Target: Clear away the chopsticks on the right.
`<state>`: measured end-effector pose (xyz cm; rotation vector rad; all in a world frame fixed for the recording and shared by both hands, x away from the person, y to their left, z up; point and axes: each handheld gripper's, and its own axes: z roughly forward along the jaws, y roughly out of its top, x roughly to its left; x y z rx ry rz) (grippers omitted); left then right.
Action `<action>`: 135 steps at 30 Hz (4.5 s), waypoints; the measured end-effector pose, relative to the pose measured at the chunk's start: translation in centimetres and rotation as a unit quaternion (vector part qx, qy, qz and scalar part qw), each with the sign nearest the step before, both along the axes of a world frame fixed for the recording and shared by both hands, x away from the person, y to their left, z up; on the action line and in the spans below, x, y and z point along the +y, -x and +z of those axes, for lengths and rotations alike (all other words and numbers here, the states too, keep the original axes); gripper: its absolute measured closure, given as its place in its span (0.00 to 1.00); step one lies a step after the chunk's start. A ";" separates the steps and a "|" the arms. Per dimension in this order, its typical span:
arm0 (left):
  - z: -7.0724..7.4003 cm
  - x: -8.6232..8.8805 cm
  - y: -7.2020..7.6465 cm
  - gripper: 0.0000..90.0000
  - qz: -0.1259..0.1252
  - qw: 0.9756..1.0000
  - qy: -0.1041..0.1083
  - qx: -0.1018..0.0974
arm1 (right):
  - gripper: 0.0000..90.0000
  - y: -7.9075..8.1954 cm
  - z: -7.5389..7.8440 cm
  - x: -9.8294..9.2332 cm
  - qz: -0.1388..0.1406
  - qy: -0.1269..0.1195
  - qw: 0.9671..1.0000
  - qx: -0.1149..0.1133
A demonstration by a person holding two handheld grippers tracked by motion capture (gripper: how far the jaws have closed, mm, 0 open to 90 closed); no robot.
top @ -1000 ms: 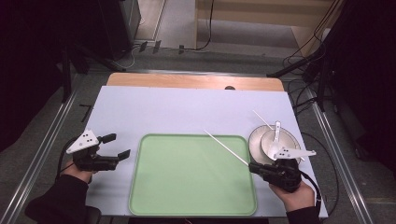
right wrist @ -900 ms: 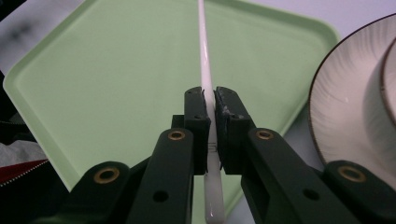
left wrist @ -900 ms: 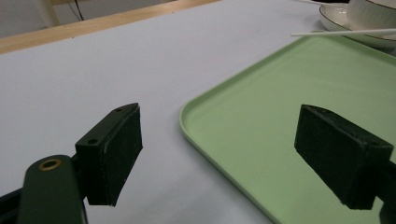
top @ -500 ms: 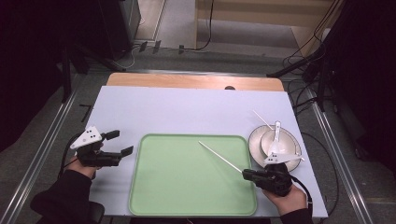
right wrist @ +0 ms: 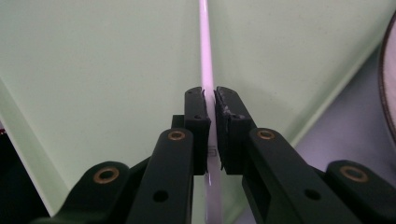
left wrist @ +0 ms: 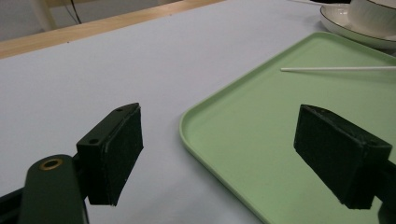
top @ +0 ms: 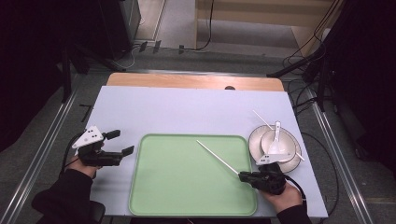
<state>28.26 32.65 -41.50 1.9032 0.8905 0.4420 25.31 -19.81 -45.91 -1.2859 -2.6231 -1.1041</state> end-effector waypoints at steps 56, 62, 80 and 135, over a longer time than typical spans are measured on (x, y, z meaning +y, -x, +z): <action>0.0 0.1 0.2 0.17 -0.005 1.000 -0.013 0.004 | 0.45 -0.9 3.9 -2.8 -0.036 -0.068 0.995 -0.060; 0.0 0.1 0.3 0.17 -0.004 1.000 -0.017 0.007 | 0.43 -1.1 4.4 -3.9 -0.050 -0.075 0.994 -0.066; 0.1 0.2 0.6 0.17 -0.006 1.000 -0.025 0.010 | 0.42 -1.4 5.2 -8.2 -0.107 -0.082 0.988 -0.080; 0.1 0.2 0.6 0.17 -0.006 1.000 -0.025 0.010 | 0.44 -2.5 3.6 -17.9 -0.245 -0.047 0.965 -0.086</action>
